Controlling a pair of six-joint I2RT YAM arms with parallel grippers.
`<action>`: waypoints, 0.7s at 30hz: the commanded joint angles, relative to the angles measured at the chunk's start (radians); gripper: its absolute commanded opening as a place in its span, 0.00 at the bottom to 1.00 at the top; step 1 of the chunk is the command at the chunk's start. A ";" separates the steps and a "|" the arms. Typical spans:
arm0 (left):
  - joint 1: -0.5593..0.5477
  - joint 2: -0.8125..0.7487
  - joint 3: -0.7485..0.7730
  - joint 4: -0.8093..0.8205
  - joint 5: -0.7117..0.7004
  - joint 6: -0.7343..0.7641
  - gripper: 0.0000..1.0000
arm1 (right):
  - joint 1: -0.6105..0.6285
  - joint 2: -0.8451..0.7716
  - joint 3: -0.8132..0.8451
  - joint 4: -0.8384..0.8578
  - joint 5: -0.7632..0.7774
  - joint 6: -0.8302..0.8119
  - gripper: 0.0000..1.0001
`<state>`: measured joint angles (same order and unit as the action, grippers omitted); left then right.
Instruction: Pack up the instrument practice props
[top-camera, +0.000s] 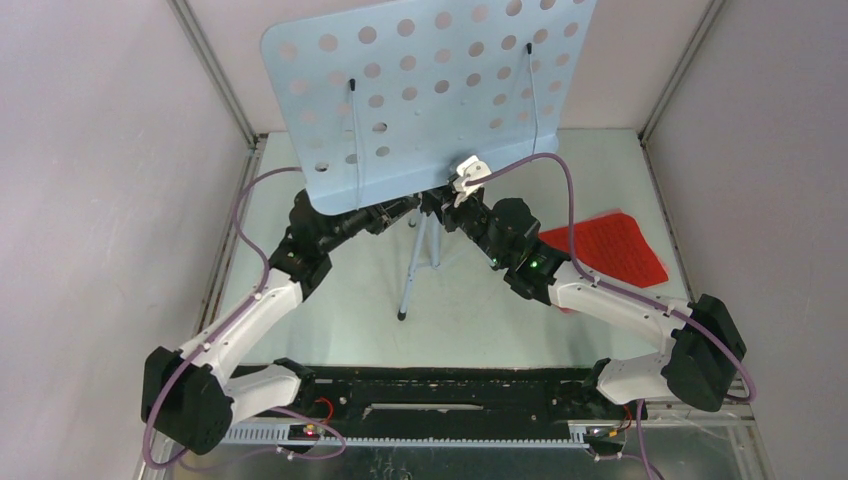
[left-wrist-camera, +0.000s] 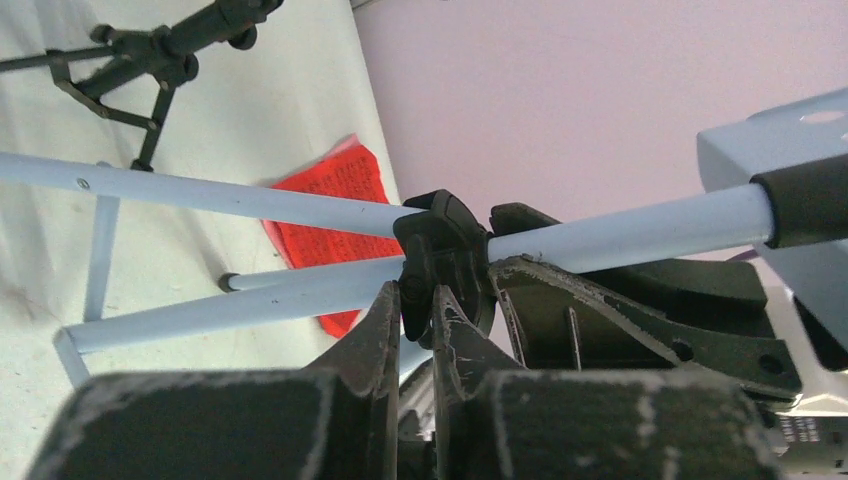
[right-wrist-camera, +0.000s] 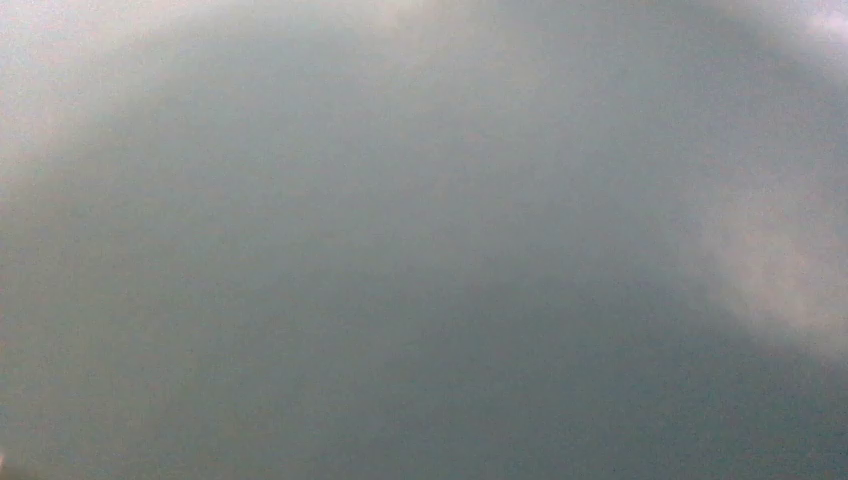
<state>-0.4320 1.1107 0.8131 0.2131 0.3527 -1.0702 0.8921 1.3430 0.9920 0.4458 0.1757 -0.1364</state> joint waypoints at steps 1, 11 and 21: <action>0.035 0.013 0.058 0.036 0.031 -0.135 0.10 | 0.058 0.017 -0.006 -0.159 -0.150 -0.014 0.00; 0.129 -0.081 0.070 0.073 0.072 0.060 0.57 | 0.058 0.021 -0.007 -0.153 -0.151 -0.020 0.00; 0.147 -0.352 -0.185 0.408 0.012 0.853 0.95 | 0.061 0.015 -0.006 -0.156 -0.157 -0.026 0.00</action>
<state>-0.2852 0.8757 0.7959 0.2905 0.3367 -0.6662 0.8978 1.3430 0.9920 0.4534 0.1478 -0.1455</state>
